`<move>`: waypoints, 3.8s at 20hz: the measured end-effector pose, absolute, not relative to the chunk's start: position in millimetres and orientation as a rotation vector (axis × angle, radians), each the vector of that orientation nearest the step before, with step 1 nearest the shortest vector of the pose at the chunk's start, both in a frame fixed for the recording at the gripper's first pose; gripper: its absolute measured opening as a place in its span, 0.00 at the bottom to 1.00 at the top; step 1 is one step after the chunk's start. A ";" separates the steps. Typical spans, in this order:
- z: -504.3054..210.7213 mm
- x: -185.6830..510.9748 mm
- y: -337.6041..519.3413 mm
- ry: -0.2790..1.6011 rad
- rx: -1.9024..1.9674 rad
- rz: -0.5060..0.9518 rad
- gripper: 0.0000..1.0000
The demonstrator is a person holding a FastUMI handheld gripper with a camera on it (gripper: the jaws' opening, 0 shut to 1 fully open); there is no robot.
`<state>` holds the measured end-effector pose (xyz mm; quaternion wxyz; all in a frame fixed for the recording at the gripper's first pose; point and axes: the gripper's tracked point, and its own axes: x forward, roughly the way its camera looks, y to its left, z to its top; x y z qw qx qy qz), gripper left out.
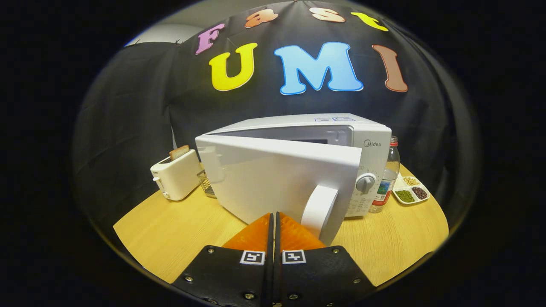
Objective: Open the microwave, put the food inside, and close the microwave door.
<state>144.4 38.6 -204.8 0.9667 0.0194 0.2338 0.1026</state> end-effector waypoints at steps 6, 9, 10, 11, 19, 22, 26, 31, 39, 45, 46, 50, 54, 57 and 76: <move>-210.2 180.2 27.2 0.467 0.040 0.184 0.01; -210.6 197.5 24.2 0.462 0.039 0.173 0.01; -211.7 201.8 22.8 0.460 0.039 0.164 0.01; -212.1 206.3 20.2 0.460 0.036 0.154 0.01; -208.4 233.1 9.3 0.443 0.064 0.100 0.01; -203.3 242.9 3.5 0.434 0.078 0.078 0.01; -205.0 244.1 8.4 0.423 0.034 0.101 0.01; -208.2 246.8 20.0 0.406 -0.036 0.122 0.01; -194.5 241.7 24.1 0.375 -0.107 0.061 0.01; -138.7 175.2 29.8 0.283 -0.083 0.023 0.01; -129.6 162.9 31.6 0.266 -0.078 0.023 0.01; -94.0 118.0 34.0 0.196 -0.074 0.010 0.03; -71.9 75.0 32.4 0.149 -0.059 -0.005 0.12; -65.9 45.7 37.4 0.136 -0.041 0.014 0.26; -50.0 -3.6 40.8 0.073 -0.030 0.071 0.98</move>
